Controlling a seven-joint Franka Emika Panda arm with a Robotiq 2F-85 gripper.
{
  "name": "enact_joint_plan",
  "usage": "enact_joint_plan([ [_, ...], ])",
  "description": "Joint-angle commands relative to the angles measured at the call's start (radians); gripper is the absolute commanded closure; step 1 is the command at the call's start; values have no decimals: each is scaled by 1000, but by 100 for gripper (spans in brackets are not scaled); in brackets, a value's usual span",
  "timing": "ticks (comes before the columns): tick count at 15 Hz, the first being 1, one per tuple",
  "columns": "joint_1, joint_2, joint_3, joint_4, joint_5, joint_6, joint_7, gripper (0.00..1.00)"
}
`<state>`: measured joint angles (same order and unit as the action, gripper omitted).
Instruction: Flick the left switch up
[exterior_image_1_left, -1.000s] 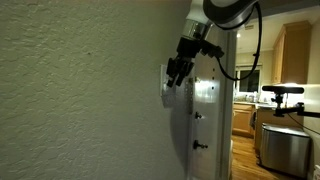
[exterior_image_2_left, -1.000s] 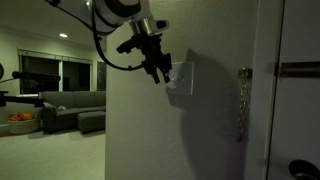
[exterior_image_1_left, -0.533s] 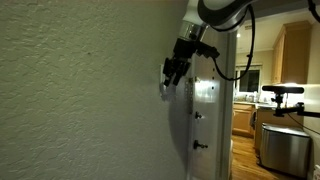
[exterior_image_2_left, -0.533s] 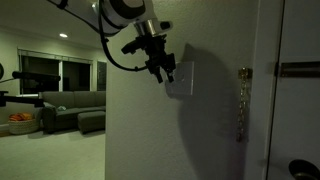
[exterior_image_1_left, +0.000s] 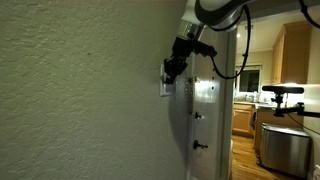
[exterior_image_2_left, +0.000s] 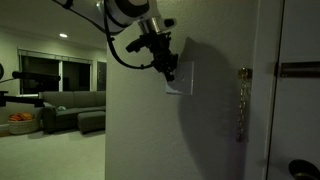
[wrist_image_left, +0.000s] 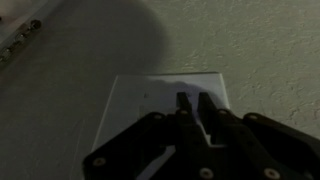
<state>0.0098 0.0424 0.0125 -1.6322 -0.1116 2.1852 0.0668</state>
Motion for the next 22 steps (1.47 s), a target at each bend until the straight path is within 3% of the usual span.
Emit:
enact_joint_plan([
  [1,-4,10,-10,14,-24,25,-10,74],
  [6,-1,14,-11,5,-19,29,-18,50],
  [7,-1,16,-11,5,-18,29,-18,55],
  [8,0,19,-10,6,-16,29,-18,78],
  [10,1,19,-10,9,-15,29,-19,82],
  [12,2,19,-8,9,-14,32,-22,94],
  [15,1,20,-8,10,-10,34,-25,97],
  [22,0,-55,-8,-22,7,-33,-36,94],
])
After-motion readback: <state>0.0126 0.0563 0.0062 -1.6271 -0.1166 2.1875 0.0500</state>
